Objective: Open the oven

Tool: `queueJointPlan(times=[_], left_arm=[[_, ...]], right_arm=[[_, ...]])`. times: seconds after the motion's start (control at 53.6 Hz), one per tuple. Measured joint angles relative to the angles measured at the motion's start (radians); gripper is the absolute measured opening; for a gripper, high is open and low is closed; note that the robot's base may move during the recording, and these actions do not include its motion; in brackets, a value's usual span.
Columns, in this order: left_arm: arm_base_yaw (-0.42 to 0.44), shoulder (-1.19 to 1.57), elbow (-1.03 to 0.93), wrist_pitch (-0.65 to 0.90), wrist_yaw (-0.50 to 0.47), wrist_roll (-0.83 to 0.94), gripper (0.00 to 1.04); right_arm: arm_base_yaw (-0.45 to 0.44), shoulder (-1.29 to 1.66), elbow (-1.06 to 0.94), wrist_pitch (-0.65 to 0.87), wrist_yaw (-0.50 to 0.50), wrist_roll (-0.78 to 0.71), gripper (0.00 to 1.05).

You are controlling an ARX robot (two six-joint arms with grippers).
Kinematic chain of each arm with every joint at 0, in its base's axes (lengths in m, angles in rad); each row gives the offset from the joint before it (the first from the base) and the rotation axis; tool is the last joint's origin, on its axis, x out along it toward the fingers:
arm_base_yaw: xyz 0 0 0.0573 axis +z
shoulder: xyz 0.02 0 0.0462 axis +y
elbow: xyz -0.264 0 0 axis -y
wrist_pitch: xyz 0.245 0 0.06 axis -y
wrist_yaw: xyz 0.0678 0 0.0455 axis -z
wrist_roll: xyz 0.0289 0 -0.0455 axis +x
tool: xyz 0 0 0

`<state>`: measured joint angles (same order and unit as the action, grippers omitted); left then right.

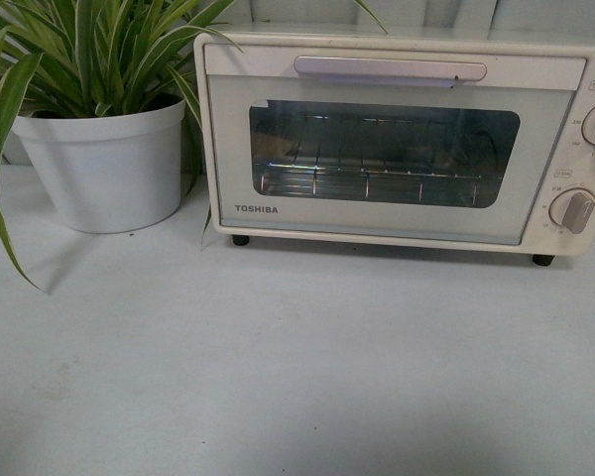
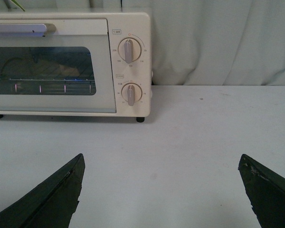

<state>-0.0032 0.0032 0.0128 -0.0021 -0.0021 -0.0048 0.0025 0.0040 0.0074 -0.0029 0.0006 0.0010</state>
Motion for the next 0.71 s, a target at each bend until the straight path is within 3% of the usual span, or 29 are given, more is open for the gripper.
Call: queueJointPlan(times=[0.709], left_arm=[[0.000, 0.000, 0.000, 0.000, 0.000, 0.000, 0.98]], right_arm=[[0.000, 0.000, 0.000, 0.000, 0.000, 0.000, 0.95]])
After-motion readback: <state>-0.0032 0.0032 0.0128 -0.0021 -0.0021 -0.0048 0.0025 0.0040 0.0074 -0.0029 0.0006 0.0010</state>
